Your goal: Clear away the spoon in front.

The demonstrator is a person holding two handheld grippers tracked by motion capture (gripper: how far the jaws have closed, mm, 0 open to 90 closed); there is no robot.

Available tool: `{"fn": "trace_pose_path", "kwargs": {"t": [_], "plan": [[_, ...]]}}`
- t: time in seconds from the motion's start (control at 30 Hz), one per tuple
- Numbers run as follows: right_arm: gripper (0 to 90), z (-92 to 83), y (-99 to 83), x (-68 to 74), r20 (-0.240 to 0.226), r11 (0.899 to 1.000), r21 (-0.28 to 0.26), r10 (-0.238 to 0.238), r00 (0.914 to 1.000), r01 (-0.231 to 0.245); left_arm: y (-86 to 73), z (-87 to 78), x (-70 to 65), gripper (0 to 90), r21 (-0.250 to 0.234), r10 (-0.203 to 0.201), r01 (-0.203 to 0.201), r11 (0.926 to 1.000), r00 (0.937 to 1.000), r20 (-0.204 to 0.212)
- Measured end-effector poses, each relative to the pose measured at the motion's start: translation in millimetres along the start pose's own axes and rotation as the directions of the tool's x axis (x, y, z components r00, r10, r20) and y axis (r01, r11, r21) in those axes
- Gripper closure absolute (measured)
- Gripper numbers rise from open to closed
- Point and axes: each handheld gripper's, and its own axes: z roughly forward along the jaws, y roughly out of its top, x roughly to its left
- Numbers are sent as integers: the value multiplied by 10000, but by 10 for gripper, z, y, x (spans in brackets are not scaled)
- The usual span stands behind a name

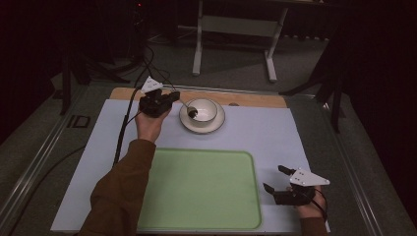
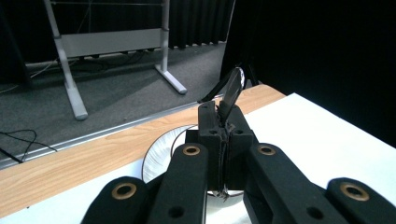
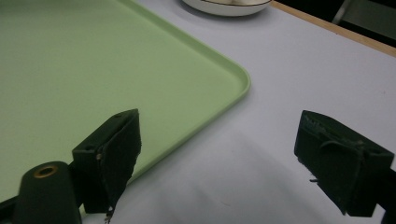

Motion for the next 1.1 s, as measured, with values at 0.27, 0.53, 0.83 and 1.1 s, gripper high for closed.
{"fn": "trace_pose_path", "kwargs": {"t": [0.27, 0.53, 0.83, 1.1], "plan": [[144, -3, 0, 1, 9, 10000, -15, 6, 10000, -6, -3, -77, 15, 886, 275, 212, -209, 9994, 9997, -107], [144, -4, 0, 2, 16, 10000, -16, 7, 10000, -7, -8, -202, 11, 885, 210, 145, -145, 9997, 9999, 16], [144, -2, 0, 3, 36, 10000, -3, 4, 10000, -4, -88, -378, 89, 885, 436, 3, 4, 9990, 9999, -155], [144, -1, -1, 5, 50, 10000, 14, 0, 10000, -1, -252, -561, 150, 885, 579, -296, 308, 9978, 9993, -218]]}}
